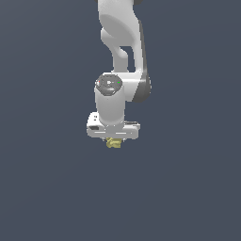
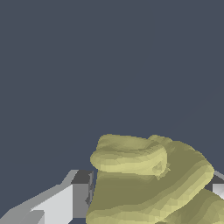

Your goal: Pick up the object and move it to a goal position.

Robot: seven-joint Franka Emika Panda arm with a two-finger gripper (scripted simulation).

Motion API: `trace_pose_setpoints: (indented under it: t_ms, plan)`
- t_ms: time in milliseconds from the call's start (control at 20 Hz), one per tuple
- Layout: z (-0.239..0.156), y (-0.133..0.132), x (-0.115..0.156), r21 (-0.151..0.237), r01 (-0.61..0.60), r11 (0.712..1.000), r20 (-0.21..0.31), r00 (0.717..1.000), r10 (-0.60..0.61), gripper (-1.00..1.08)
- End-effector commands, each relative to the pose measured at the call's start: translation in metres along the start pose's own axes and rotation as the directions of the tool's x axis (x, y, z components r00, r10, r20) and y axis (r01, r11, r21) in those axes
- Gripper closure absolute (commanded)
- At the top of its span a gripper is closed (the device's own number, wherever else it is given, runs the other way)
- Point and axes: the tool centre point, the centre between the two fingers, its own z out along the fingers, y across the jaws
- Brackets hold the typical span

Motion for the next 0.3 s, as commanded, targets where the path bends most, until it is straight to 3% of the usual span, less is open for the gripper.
trace_pose_setpoints:
  t_ms: [0,250]
  plan:
    - [-0.0083,0.0070,0.0039,0.000,0.002,1.000,0.001,1.000,-0.002,1.08]
    - [-0.0143,0.0122,0.0071,0.000,0.002,1.000,0.001,1.000,-0.002,1.08]
